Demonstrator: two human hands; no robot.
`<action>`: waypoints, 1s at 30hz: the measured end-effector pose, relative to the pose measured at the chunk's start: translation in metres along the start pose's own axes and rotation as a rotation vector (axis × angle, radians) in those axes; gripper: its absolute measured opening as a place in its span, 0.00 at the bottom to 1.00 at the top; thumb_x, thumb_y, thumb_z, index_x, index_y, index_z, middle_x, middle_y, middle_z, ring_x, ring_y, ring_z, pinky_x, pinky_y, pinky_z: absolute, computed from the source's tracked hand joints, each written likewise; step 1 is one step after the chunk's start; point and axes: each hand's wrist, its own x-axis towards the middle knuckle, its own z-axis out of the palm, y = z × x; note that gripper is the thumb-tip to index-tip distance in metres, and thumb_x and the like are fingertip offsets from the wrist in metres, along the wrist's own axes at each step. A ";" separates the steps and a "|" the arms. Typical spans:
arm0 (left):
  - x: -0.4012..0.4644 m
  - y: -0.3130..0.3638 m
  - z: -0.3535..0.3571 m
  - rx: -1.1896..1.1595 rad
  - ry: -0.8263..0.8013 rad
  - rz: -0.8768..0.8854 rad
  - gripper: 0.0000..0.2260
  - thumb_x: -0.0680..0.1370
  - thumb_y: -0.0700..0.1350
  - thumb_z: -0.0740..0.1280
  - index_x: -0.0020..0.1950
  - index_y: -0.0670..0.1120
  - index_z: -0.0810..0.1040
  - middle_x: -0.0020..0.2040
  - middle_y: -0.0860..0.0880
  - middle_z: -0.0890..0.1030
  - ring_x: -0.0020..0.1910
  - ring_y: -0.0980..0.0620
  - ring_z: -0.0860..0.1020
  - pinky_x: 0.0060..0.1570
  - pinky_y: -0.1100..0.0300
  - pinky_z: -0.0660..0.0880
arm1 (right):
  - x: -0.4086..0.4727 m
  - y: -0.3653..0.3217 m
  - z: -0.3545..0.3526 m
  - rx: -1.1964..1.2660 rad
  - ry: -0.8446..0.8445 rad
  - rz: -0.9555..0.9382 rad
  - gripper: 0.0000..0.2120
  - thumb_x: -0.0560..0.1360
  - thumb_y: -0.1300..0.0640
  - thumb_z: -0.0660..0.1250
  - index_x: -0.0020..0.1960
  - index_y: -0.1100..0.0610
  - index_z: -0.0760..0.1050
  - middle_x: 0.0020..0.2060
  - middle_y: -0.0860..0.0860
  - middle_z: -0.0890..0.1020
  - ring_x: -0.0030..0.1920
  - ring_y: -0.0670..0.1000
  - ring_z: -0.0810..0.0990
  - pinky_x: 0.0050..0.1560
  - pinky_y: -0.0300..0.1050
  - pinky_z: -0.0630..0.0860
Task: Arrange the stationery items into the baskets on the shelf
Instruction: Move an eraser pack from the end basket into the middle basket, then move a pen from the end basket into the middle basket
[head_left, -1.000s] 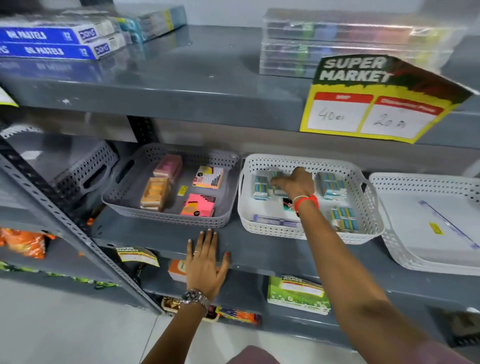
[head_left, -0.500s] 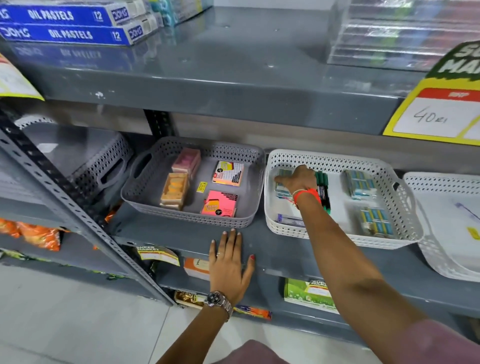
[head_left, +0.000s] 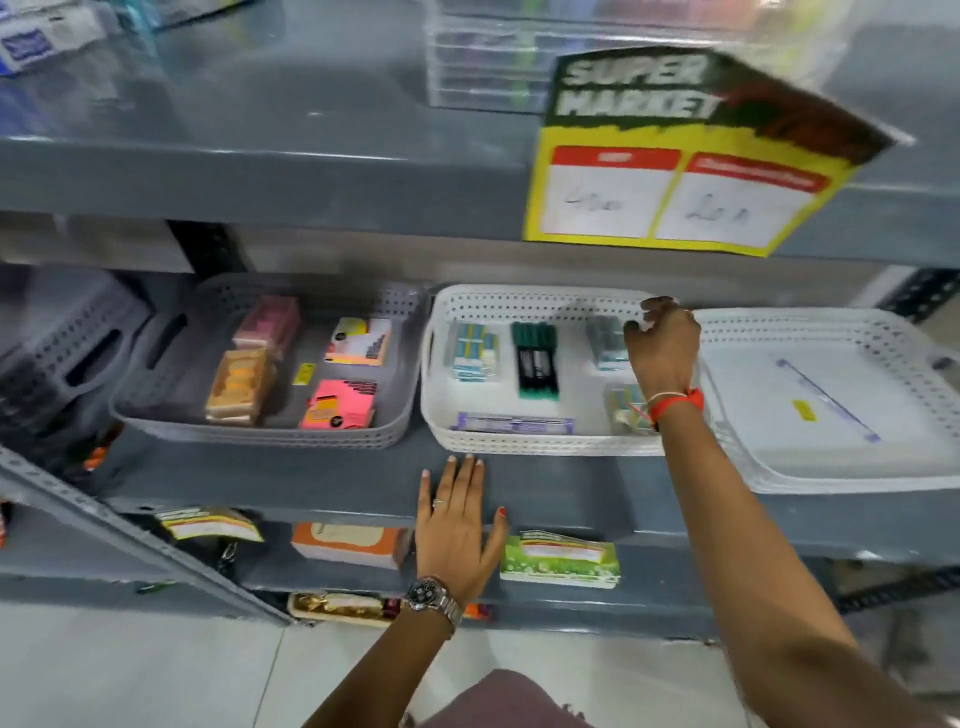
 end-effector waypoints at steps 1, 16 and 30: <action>0.001 0.009 0.002 0.005 0.003 0.021 0.27 0.74 0.55 0.54 0.65 0.41 0.74 0.64 0.45 0.77 0.65 0.46 0.74 0.71 0.52 0.43 | 0.004 0.010 -0.011 -0.004 0.033 0.013 0.15 0.70 0.63 0.66 0.56 0.65 0.78 0.53 0.63 0.83 0.57 0.62 0.79 0.57 0.48 0.74; 0.004 0.061 0.032 0.026 0.036 -0.002 0.29 0.77 0.57 0.45 0.66 0.42 0.74 0.64 0.44 0.77 0.64 0.43 0.74 0.66 0.50 0.57 | 0.066 0.183 -0.109 -0.337 -0.101 0.325 0.12 0.72 0.68 0.63 0.55 0.71 0.76 0.54 0.69 0.80 0.58 0.67 0.76 0.59 0.53 0.73; 0.004 0.068 0.035 0.002 0.141 -0.044 0.25 0.73 0.54 0.54 0.64 0.43 0.74 0.63 0.44 0.78 0.62 0.43 0.75 0.64 0.50 0.60 | 0.074 0.190 -0.113 -0.507 -0.178 0.292 0.18 0.71 0.65 0.70 0.59 0.69 0.73 0.59 0.67 0.76 0.62 0.66 0.73 0.60 0.57 0.73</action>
